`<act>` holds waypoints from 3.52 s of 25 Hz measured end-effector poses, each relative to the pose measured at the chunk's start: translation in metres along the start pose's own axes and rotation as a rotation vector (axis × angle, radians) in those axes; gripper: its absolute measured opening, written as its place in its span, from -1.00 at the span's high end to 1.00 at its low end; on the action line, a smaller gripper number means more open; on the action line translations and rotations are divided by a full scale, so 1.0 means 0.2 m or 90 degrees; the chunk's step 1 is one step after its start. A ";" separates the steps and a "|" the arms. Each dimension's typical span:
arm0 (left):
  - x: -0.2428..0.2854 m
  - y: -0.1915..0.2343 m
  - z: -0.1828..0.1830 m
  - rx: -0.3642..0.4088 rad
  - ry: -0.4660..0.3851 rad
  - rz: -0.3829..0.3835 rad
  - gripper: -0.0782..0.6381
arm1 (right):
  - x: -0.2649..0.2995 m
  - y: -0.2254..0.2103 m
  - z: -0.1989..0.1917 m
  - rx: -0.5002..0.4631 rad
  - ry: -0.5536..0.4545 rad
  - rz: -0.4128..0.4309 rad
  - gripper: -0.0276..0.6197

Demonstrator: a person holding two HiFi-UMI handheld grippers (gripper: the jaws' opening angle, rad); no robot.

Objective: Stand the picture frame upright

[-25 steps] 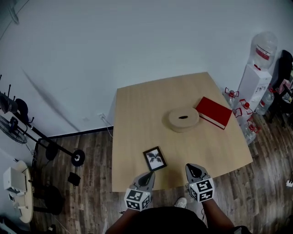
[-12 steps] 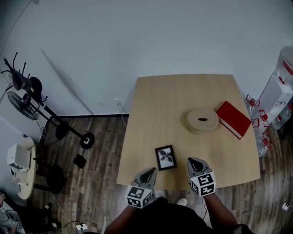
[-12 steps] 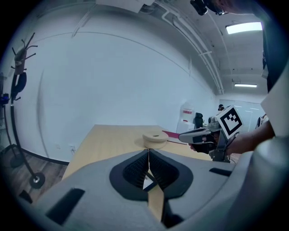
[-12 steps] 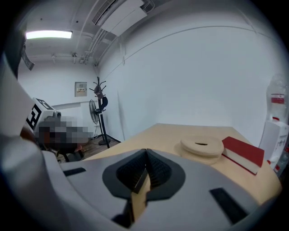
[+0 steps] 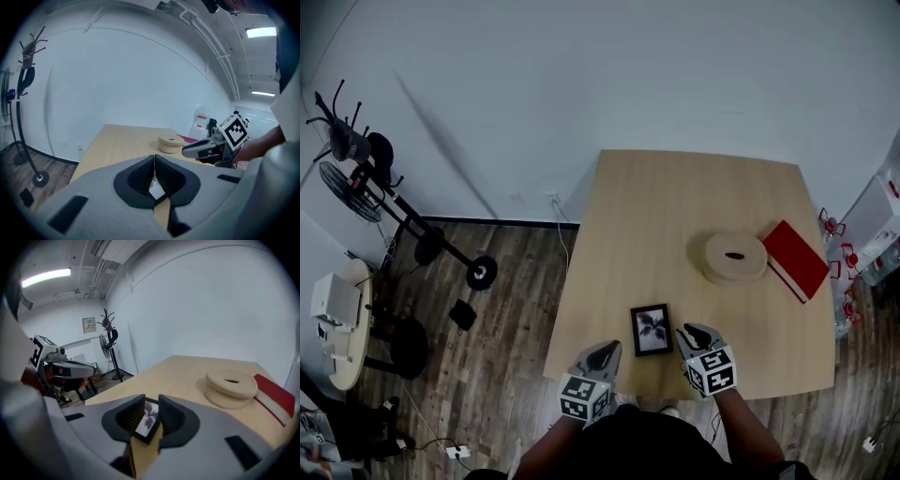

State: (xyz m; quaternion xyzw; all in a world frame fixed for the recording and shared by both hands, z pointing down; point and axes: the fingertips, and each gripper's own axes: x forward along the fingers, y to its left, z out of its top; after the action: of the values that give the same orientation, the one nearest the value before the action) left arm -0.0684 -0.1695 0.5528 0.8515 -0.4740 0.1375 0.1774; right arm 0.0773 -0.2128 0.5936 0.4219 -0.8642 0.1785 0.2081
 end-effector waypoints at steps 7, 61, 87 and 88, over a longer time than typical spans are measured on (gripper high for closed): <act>0.01 0.10 -0.06 -0.011 0.018 0.006 0.77 | 0.24 -0.03 -0.20 0.047 0.088 0.004 0.42; 0.19 0.23 -0.02 0.062 0.052 -0.113 0.77 | 0.20 -0.32 0.00 0.219 0.041 -0.169 0.71; 0.64 -0.21 0.07 0.022 0.056 -0.084 0.77 | -0.16 -1.27 -0.25 0.271 0.029 -0.284 0.71; 0.64 -0.22 0.06 0.019 0.059 -0.084 0.77 | -0.16 -1.28 -0.27 0.276 0.028 -0.283 0.71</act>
State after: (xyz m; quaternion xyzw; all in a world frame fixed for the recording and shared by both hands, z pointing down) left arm 0.0360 -0.2506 0.5864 0.8760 -0.4063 0.1720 0.1948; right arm 0.3118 -0.3149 0.6570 0.6311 -0.6877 0.3183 0.1659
